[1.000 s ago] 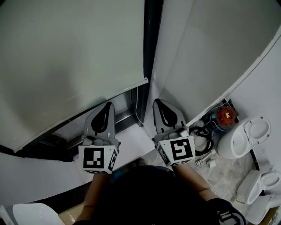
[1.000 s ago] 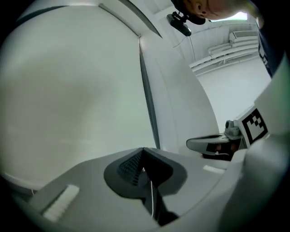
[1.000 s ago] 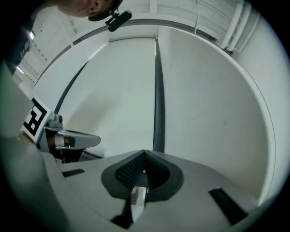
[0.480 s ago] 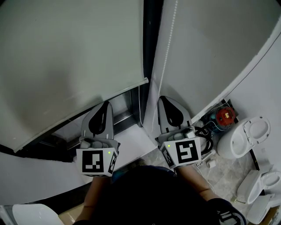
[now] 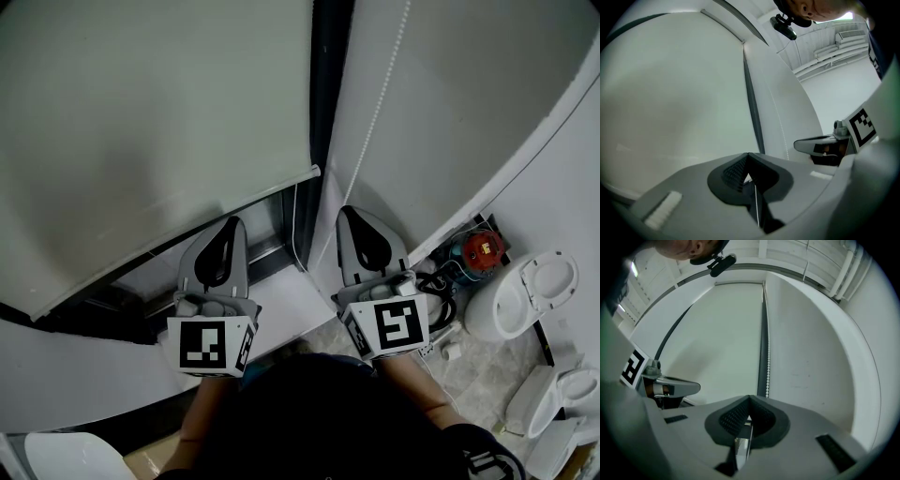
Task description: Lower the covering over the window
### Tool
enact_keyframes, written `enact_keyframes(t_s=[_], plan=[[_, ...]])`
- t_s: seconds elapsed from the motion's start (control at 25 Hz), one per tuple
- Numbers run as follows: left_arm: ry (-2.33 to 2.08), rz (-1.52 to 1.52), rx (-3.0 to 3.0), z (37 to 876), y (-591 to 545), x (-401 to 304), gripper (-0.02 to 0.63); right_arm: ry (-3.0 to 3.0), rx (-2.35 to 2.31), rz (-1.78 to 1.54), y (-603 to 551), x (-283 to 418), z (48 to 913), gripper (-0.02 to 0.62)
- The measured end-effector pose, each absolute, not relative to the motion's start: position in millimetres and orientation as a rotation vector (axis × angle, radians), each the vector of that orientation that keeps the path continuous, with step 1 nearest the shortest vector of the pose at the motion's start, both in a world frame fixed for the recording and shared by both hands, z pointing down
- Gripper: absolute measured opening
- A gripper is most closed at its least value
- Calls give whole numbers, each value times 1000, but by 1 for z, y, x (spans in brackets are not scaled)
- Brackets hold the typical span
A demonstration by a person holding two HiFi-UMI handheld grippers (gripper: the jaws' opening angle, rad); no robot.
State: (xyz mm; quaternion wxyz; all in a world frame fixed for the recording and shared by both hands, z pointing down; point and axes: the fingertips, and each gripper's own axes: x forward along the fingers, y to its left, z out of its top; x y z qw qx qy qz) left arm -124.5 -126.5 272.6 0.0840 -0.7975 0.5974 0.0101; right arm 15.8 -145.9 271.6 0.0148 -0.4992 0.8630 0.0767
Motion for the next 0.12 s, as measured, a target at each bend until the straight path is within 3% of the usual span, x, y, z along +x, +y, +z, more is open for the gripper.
enact_keyframes(t_s=[0.12], plan=[[1784, 31, -2382, 273, -125, -123, 9, 2660, -1530, 226, -144, 15, 267, 12]])
